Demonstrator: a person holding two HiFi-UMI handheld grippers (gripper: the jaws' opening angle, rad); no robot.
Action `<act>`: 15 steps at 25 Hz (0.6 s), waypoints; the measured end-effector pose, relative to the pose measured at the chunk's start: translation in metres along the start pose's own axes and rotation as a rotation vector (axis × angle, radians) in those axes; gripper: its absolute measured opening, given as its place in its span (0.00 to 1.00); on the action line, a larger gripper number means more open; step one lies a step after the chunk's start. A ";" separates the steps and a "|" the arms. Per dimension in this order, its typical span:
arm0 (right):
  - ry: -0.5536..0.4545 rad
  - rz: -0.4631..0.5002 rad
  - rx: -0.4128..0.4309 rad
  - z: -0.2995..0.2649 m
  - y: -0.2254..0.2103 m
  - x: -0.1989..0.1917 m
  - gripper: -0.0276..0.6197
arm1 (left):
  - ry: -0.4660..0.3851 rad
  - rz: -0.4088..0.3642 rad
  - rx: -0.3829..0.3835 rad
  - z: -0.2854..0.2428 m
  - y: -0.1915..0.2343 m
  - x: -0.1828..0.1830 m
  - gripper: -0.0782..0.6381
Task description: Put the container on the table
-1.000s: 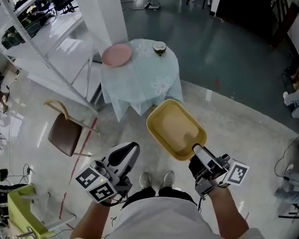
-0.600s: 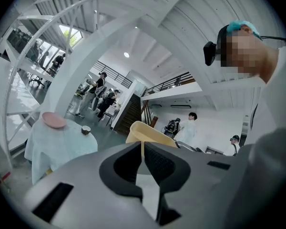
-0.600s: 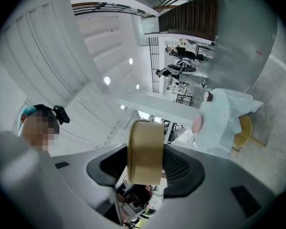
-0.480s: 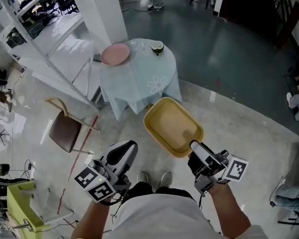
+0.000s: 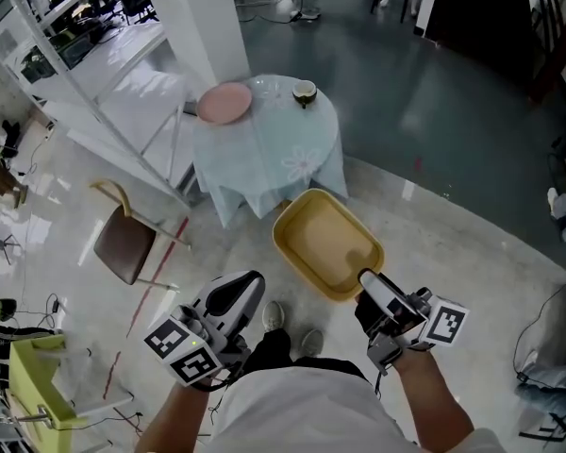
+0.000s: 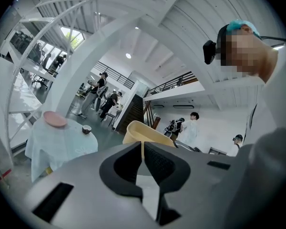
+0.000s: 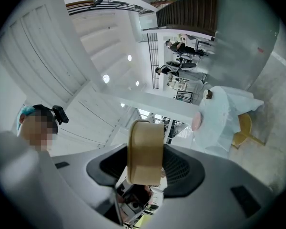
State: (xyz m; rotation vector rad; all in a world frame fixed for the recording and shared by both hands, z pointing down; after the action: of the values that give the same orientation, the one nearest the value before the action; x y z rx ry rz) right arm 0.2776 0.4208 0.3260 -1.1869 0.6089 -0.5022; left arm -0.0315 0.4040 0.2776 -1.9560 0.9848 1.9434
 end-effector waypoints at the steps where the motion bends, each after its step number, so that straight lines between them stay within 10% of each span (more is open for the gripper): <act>1: 0.002 -0.002 -0.002 -0.001 -0.002 0.002 0.41 | 0.000 0.002 0.003 -0.001 0.002 0.000 0.16; 15: 0.014 -0.013 -0.030 -0.045 -0.038 0.036 0.41 | -0.019 0.024 0.011 -0.035 0.059 0.002 0.16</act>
State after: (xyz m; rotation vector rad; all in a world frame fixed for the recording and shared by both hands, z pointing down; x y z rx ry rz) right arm 0.2722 0.3545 0.3449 -1.2169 0.6227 -0.5148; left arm -0.0379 0.3382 0.2968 -1.9250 1.0160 1.9613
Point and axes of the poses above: the fingertips, and each gripper's own axes: z backward along the fingers, y to its left, x out of its top, the point moved 10 cm from there along z, backward along the fingers, and after that the axes turned 10 degrees about -z, right-handed, at the moved point
